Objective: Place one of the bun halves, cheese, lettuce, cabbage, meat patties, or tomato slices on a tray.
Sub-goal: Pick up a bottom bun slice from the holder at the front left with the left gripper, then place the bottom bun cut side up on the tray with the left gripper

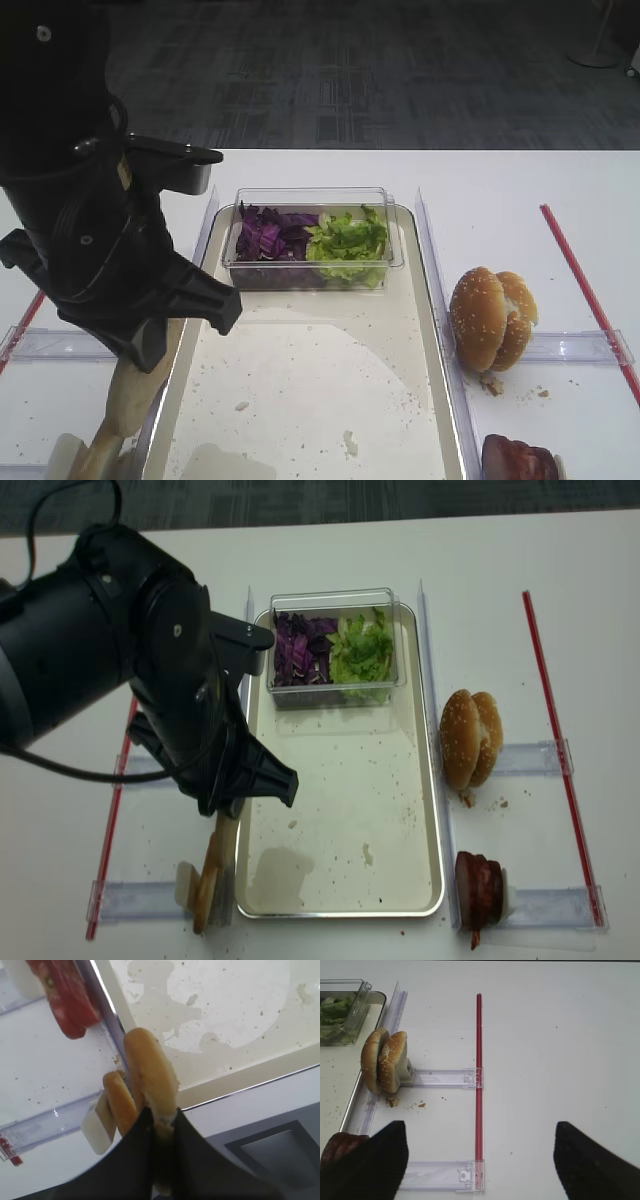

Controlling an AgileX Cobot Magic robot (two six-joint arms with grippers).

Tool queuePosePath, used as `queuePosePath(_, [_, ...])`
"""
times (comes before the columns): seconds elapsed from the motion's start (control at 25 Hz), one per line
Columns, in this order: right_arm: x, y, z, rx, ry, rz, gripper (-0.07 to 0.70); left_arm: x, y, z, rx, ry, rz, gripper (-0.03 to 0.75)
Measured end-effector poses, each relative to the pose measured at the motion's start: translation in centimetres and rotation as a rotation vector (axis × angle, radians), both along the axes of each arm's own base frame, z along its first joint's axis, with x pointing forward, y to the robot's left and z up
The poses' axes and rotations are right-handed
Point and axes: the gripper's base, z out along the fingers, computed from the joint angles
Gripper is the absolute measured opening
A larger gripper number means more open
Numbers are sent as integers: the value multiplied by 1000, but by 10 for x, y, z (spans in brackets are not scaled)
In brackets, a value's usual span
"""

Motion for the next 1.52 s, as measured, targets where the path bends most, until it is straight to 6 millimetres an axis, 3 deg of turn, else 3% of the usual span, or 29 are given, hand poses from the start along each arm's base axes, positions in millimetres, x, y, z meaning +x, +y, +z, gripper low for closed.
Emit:
queuePosePath(0.48, [0,0,0,0,0,0,613,3,-3,0,-32,-35,-12,20])
queuePosePath(1.0, [0,0,0,5,0,-3,613,1,-14,2,-167,-18,-139,20])
queuePosePath(1.24, [0,0,0,5,0,-3,613,9,-9,7,-370,39,-152,20])
queuePosePath(1.52, [0,0,0,3,0,-2,613,25,14,20,-642,72,-168,20])
